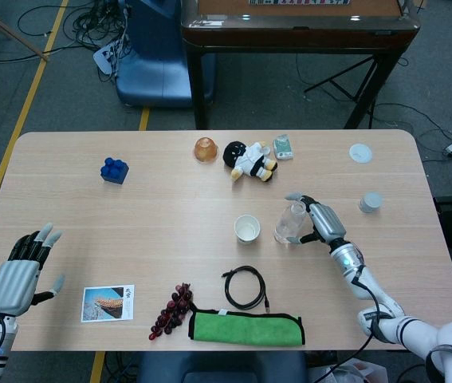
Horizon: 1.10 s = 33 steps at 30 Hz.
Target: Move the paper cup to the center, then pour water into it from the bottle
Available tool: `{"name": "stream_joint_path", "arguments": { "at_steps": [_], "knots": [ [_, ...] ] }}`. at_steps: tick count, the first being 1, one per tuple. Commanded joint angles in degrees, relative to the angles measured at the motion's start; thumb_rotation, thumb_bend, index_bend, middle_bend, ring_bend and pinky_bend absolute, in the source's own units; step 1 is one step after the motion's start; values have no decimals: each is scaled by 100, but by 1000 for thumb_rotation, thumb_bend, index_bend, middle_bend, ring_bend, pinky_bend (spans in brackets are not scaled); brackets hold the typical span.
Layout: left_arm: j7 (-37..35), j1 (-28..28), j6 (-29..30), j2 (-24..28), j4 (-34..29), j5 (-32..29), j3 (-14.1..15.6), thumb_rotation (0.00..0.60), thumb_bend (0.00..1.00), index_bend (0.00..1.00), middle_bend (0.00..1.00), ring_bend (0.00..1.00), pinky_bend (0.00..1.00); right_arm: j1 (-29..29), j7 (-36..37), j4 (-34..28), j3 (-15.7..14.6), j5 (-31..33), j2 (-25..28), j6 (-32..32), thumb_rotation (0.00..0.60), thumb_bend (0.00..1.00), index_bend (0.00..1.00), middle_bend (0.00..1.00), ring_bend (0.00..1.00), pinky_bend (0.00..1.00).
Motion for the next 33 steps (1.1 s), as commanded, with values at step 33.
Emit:
{"name": "stream_joint_path", "arguments": {
  "at_steps": [33],
  "knots": [
    [195,-167,29,-384,457,-9,-205,600,318,174,36,78,309,-2047,-2909,-3519,-408,79,2904,2220,600,0,187,180,133,235]
  ]
}}
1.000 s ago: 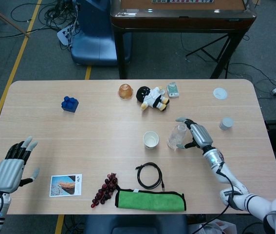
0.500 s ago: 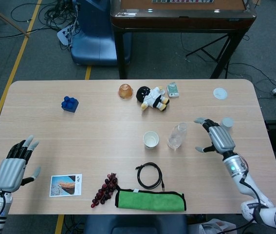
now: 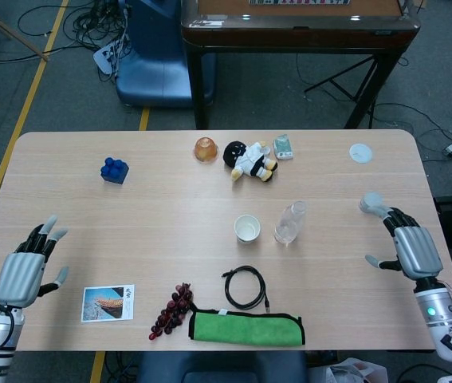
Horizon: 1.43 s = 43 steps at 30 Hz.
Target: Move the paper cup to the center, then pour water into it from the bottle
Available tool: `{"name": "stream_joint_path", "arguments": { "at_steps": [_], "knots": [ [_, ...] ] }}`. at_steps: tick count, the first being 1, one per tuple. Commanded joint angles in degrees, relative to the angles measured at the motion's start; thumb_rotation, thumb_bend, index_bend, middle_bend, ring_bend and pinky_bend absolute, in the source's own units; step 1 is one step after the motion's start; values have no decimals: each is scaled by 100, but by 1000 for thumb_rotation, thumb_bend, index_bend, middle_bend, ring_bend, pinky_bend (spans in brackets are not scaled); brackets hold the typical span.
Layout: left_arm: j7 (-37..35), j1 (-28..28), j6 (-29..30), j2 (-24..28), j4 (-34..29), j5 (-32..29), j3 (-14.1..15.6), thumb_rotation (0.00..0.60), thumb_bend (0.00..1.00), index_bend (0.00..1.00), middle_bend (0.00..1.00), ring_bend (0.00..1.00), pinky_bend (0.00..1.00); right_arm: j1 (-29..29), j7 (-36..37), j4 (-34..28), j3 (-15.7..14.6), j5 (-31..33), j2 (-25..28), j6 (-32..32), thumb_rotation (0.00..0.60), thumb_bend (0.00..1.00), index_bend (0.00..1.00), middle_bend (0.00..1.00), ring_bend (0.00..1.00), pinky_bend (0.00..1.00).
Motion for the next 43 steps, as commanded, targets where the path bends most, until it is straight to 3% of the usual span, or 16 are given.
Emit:
{"name": "stream_joint_path", "arguments": {
  "at_steps": [1,20,43],
  "knots": [
    [-7,-31,-54,-7,19,-57,-26,600,318,174,36,78,310,-105,-46,-58,-22,-54,71,115,600,0,187,180,133,235],
    [-55,17,126,-103,205,66,20,600,317,180,40,77,310,-534,-149,-246,-66,-386,342,521,600,0,187,189,132,235],
    [36,-5,39,-160,252,42,74,600,317,180,41,76,310,-497,63,-63,-6,-404,256,136,600,0,187,190,133,235]
  ]
}}
